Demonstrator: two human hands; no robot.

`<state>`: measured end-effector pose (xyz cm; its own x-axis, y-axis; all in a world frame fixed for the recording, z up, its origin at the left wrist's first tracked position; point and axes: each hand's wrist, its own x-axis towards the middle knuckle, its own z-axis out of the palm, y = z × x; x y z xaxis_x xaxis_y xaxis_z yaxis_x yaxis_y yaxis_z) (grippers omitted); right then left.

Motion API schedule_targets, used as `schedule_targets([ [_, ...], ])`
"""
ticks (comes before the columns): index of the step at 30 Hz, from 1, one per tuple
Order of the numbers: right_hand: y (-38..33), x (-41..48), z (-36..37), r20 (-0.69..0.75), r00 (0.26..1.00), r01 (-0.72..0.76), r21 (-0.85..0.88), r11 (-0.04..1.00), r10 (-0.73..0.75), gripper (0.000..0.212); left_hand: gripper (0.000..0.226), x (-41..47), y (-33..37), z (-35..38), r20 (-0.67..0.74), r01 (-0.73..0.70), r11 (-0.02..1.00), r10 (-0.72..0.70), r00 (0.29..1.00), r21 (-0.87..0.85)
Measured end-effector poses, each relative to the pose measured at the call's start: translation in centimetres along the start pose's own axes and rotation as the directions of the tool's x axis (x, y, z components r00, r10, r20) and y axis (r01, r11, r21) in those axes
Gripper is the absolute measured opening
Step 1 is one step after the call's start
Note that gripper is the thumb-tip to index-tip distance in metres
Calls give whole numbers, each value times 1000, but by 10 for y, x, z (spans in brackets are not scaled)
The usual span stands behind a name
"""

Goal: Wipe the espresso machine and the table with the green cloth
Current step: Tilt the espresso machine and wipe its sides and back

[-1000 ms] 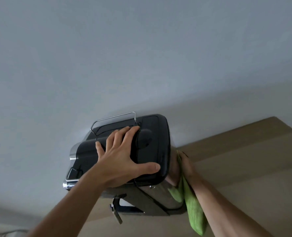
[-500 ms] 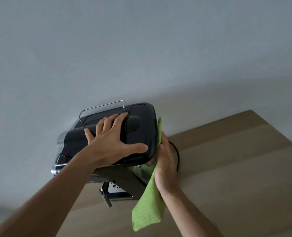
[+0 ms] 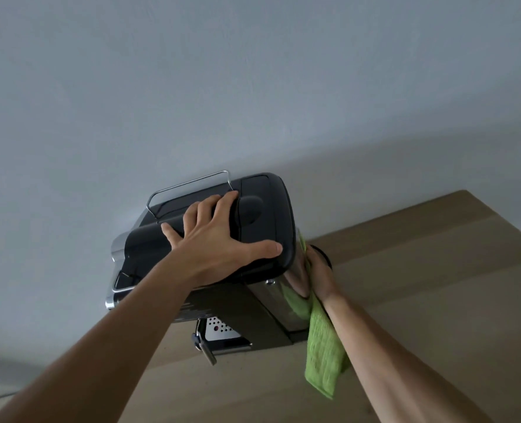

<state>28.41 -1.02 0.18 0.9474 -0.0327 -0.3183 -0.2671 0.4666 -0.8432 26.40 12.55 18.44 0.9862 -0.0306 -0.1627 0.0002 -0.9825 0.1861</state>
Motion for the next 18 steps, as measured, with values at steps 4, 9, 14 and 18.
schedule_targets([
  [4,-16,-35,19,77,987,118,223,968,-138,37,124,5,5,0,-14,26,1000,-26,1000,-6],
  [9,-23,-74,54,-91,827,558,15,830,-554,47,125,5,8,1,-26,46,999,-46,999,1],
  [14,34,-71,51,-307,657,587,-364,723,-688,50,127,6,8,1,-18,56,998,-56,998,13],
  [18,75,-52,22,-462,811,303,-195,933,-360,68,128,7,7,2,-14,50,998,-49,999,27],
])
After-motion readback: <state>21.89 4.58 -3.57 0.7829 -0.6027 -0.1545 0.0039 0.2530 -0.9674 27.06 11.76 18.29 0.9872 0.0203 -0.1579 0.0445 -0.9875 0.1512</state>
